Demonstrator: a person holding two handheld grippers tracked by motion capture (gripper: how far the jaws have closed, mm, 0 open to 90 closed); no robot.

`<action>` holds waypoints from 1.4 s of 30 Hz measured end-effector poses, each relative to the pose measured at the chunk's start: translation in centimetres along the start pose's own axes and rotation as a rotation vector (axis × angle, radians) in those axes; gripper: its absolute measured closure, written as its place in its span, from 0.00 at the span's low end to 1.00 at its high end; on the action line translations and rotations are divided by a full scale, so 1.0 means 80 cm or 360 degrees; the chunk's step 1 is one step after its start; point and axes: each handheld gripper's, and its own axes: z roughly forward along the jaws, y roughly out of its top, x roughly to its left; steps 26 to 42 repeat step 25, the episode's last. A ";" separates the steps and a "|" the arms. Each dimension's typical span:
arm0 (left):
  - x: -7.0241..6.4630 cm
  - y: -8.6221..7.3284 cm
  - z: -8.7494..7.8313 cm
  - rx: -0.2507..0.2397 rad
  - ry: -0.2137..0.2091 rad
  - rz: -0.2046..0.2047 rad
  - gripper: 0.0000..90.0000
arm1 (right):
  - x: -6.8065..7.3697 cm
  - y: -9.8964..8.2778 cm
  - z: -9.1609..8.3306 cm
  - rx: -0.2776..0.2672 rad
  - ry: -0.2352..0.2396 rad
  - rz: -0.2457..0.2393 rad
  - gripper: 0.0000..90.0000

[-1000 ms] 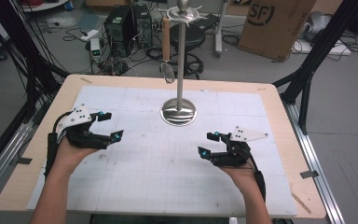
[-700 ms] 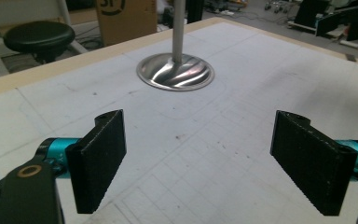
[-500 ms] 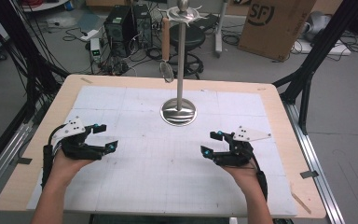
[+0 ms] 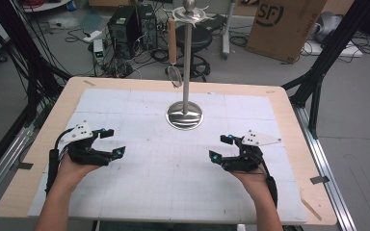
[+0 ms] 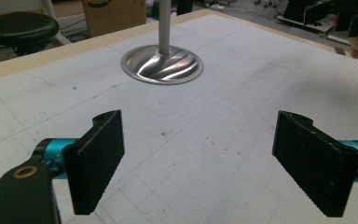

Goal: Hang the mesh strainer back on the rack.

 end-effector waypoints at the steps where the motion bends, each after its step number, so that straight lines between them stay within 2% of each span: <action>1: -0.001 0.000 0.001 -0.0001 -0.0006 0.0006 0.19 | 0.000 0.000 0.001 0.0005 0.0000 -0.0001 0.23; 7: -0.003 -0.001 0.001 -0.0004 0.0005 0.0024 0.19 | 0.003 -0.001 0.003 0.0027 -0.0010 -0.0015 0.23; 14: 0.000 -0.004 0.000 -0.0002 0.0022 0.0010 0.19 | 0.001 -0.002 0.004 0.0027 -0.0017 -0.0011 0.23; 42: -0.001 -0.006 0.002 0.0006 0.0008 0.0005 0.19 | 0.001 0.000 0.005 0.0012 -0.0014 -0.0029 0.23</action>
